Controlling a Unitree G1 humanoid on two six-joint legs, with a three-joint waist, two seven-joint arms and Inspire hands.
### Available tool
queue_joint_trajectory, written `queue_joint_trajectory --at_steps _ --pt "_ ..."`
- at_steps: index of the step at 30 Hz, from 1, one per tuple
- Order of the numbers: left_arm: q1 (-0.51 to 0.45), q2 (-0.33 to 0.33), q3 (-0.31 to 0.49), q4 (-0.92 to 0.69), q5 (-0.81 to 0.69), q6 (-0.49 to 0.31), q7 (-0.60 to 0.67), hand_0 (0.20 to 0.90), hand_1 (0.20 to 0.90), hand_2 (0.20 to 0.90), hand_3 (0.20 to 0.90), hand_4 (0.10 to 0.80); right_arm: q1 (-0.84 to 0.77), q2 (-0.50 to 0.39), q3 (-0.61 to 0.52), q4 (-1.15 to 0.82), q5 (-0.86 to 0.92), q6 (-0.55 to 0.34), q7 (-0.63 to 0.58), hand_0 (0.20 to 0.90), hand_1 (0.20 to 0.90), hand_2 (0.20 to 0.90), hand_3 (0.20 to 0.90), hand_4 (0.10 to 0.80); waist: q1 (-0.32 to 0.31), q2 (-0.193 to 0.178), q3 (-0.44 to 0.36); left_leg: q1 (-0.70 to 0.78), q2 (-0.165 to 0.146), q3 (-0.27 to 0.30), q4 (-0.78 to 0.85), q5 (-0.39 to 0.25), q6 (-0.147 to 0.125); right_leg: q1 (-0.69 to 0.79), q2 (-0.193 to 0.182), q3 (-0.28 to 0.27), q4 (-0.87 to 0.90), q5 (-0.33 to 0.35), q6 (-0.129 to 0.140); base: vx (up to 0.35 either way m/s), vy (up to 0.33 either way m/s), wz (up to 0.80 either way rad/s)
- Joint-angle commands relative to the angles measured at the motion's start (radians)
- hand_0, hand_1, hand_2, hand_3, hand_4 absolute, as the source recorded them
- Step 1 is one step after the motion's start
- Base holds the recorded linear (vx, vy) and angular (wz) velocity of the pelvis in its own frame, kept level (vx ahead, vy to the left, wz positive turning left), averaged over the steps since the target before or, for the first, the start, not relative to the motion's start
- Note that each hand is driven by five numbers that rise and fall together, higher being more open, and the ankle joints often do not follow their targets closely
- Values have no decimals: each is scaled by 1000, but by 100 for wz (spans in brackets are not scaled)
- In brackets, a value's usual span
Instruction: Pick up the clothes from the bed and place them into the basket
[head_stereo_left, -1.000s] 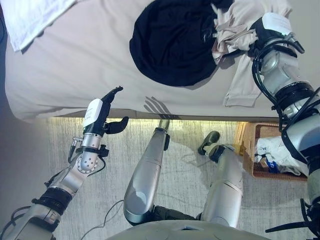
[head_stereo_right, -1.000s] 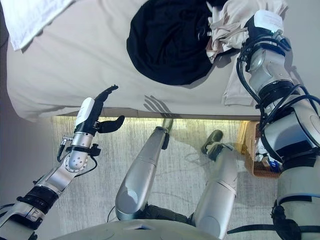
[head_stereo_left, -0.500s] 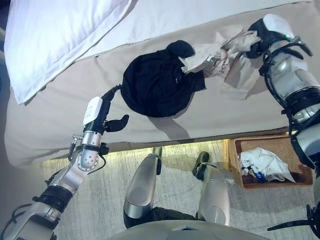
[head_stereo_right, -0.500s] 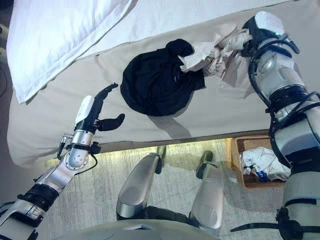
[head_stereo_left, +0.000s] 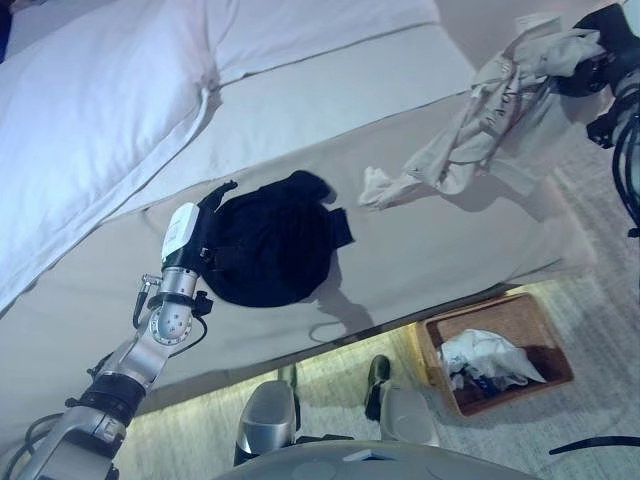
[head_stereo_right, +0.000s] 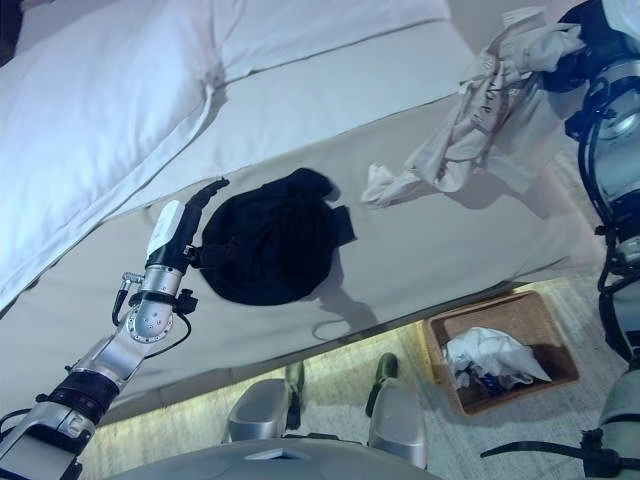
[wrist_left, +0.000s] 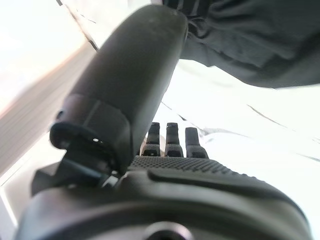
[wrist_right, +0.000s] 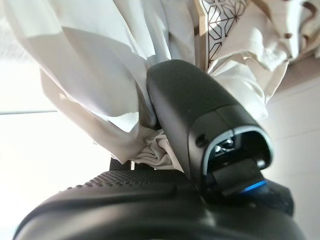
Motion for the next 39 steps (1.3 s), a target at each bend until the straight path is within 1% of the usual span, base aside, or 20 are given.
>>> queue_joint_trajectory --at_steps 1,5,6,8,9,14,19,24,29,34,36,39 --pt "43 11 23 -4 32 -102 36 900 900 900 900 800 4 -109 -16 -89 3 -74 -49 300 300 300 200 100 -18 -44 -174 -48 -13 42 9 -3 24 29 35 10 -2 -20 19 51 -9 -33" --pt "26 18 29 7 29 -114 29 900 900 900 900 800 53 -176 -77 -148 -1 -56 -50 300 300 300 200 100 -53 -51 -198 -22 -7 60 -23 0 20 36 46 44 -26 -10 28 32 -2 -21" --pt "17 19 33 17 21 -124 21 900 900 900 900 800 84 -206 -109 -165 -23 -51 -52 300 300 300 200 100 -71 -53 -208 -12 -4 69 -39 2 19 38 48 57 -36 -4 33 11 12 -10" --pt "12 20 32 23 20 -130 15 900 900 900 900 800 113 -226 -133 -176 -30 -48 -51 300 300 300 200 100 -80 -55 -214 -6 -3 71 -50 4 19 39 52 69 -40 -2 36 5 13 -9" --pt "5 19 33 31 21 -131 8 900 900 900 900 800 149 -256 -162 -189 -35 -50 -46 300 300 300 200 100 -100 -54 -222 3 -2 75 -68 7 20 37 56 86 -46 3 41 -5 15 -13" --pt "-7 21 31 63 22 -141 3 900 900 900 900 800 257 -310 -261 -238 -48 -38 -36 300 300 300 200 100 -145 -58 -240 22 -3 96 -108 12 21 28 66 130 -79 30 55 -2 17 -22" --pt "-9 17 35 90 39 -140 17 900 900 900 900 800 372 -359 -371 -274 -62 -63 -25 300 300 300 200 100 -194 -61 -256 32 0 133 -114 4 24 12 77 178 -103 54 66 4 20 -28" --pt "-26 22 29 101 49 -140 14 900 900 900 900 800 494 -381 -492 -313 -57 -58 -30 300 300 300 200 100 -229 -66 -260 29 2 156 -110 -3 27 -7 92 213 -103 61 69 -22 -4 -33" --pt "-37 14 31 121 61 -139 20 900 900 900 900 800 659 -388 -649 -323 -48 -57 -33 300 300 300 200 100 -268 -64 -265 31 6 185 -107 -10 29 -20 103 244 -114 71 72 -25 -13 -26" --pt "-45 11 19 137 65 -138 24 900 900 900 900 800 751 -397 -738 -304 -45 -48 -17 300 300 300 200 100 -287 -59 -271 33 8 200 -106 -14 29 -26 110 257 -114 73 71 -4 -16 -13" --pt "-48 13 21 136 61 -132 20 900 900 900 900 800 801 -387 -784 -300 -30 -51 -6 300 300 300 200 100 -298 -54 -272 33 8 205 -106 -16 28 -28 112 264 -115 74 71 5 -23 -13" --pt "-55 14 18 133 60 -128 16 900 900 900 900 800 839 -367 -816 -306 -9 -61 28 300 300 300 200 100 -301 -51 -272 32 7 209 -102 -19 28 -33 112 268 -113 76 71 -2 -9 -1"
